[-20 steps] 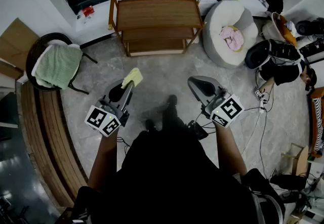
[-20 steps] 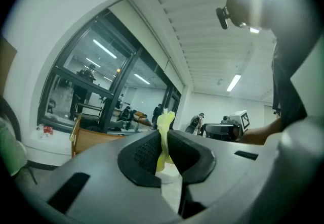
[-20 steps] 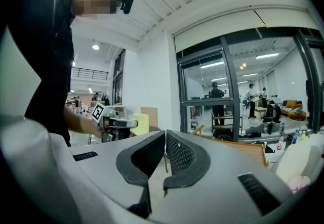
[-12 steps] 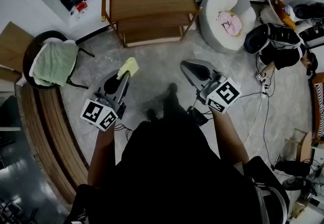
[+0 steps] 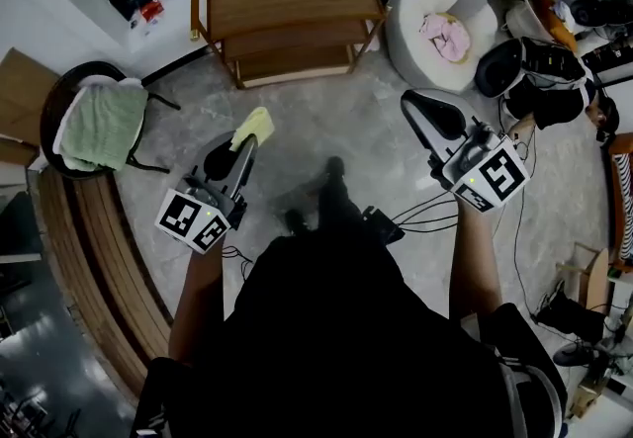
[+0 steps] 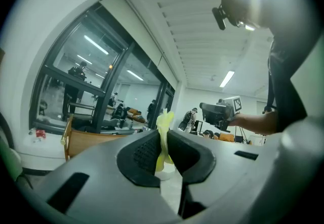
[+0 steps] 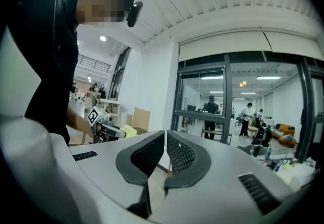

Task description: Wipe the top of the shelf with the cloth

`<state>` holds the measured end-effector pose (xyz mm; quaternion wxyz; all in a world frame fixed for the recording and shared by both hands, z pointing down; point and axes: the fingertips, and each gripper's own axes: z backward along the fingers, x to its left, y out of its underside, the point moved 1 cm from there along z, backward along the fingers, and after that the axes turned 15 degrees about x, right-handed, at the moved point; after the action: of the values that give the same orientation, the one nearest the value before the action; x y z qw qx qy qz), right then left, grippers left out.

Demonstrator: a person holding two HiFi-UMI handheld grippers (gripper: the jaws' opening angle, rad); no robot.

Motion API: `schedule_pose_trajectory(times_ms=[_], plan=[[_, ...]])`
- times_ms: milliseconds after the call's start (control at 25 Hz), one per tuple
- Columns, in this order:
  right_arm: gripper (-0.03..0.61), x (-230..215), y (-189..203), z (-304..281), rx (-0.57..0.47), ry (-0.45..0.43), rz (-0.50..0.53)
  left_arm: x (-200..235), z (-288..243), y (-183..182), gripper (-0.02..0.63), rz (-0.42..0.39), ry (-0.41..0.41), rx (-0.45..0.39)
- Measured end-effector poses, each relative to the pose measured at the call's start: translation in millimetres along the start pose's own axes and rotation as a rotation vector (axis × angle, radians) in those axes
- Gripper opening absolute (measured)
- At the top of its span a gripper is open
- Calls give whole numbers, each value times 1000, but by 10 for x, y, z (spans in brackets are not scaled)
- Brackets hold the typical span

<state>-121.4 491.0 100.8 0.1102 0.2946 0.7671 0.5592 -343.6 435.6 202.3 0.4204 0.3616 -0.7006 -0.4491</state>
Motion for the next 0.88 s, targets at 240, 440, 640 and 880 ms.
schedule_pose_trajectory(times_ms=[240, 440, 640, 880], plan=[[28, -372, 322, 139, 29, 93, -139, -15, -295, -74, 28, 2, 25, 21], [26, -266, 549, -138, 1, 9, -250, -10, -502, -153, 28, -16, 53, 33], [26, -446, 574, -439, 44, -22, -188, 113, -838, -270, 28, -10, 81, 51], [26, -1015, 598, -537, 20, -31, -206, 294, -1408, -552, 28, -14, 93, 61]])
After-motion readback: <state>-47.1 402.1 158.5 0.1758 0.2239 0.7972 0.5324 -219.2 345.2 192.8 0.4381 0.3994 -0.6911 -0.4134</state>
